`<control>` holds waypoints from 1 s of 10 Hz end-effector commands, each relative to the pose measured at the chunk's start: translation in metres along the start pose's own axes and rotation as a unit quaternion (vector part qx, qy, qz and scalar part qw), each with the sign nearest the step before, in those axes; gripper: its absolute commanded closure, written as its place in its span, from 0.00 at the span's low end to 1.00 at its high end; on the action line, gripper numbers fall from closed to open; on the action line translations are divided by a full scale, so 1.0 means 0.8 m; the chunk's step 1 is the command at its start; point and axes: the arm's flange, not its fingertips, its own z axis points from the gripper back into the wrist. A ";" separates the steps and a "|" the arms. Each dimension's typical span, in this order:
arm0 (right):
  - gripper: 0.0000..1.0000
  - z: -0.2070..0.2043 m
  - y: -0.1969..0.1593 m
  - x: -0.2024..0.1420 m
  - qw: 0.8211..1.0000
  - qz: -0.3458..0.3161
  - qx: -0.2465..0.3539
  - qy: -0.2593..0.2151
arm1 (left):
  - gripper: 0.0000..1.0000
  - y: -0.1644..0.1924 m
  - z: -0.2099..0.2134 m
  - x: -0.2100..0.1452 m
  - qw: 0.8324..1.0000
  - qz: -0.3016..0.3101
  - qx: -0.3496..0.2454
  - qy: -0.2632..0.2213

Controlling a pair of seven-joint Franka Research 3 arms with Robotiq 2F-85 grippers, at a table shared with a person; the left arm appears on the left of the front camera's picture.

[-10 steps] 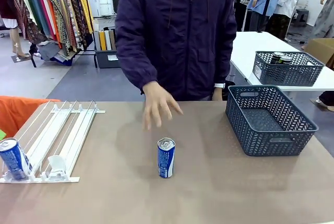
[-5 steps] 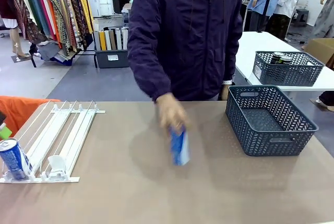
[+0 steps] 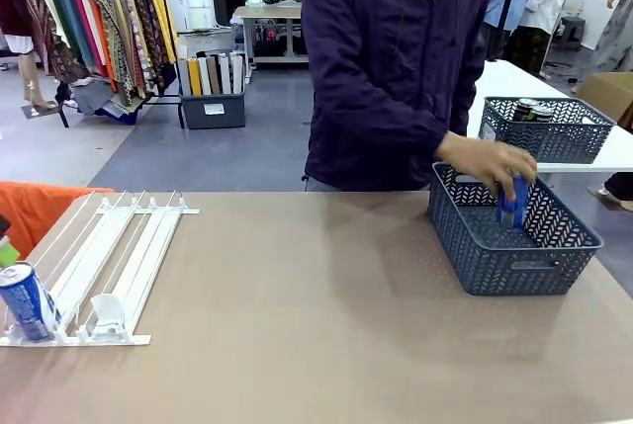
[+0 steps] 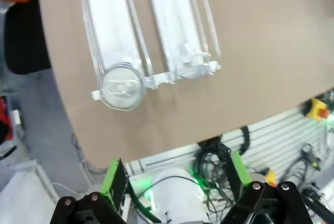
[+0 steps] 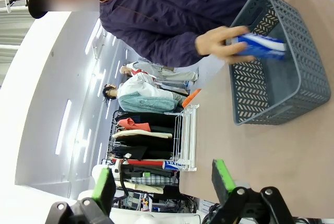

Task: Retrieve and store the cans from the dispenser.
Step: Pick up one can from the Automatic Can Dispenser and place it in the middle of the table.

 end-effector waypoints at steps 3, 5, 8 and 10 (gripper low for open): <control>0.00 -0.002 0.003 0.004 1.000 0.012 0.014 -0.007 | 0.00 0.006 -0.064 0.016 0.990 0.065 0.127 -0.003; 0.00 -0.002 0.003 0.004 1.000 0.012 0.014 -0.007 | 0.00 0.012 -0.094 0.029 0.989 0.072 0.127 0.013; 0.00 -0.002 0.003 0.004 1.000 0.012 0.014 -0.007 | 0.00 0.027 -0.146 0.038 0.989 0.080 0.115 0.040; 0.00 -0.002 0.003 0.004 1.000 0.012 0.014 -0.007 | 0.00 0.027 -0.172 0.040 0.991 0.076 0.094 0.063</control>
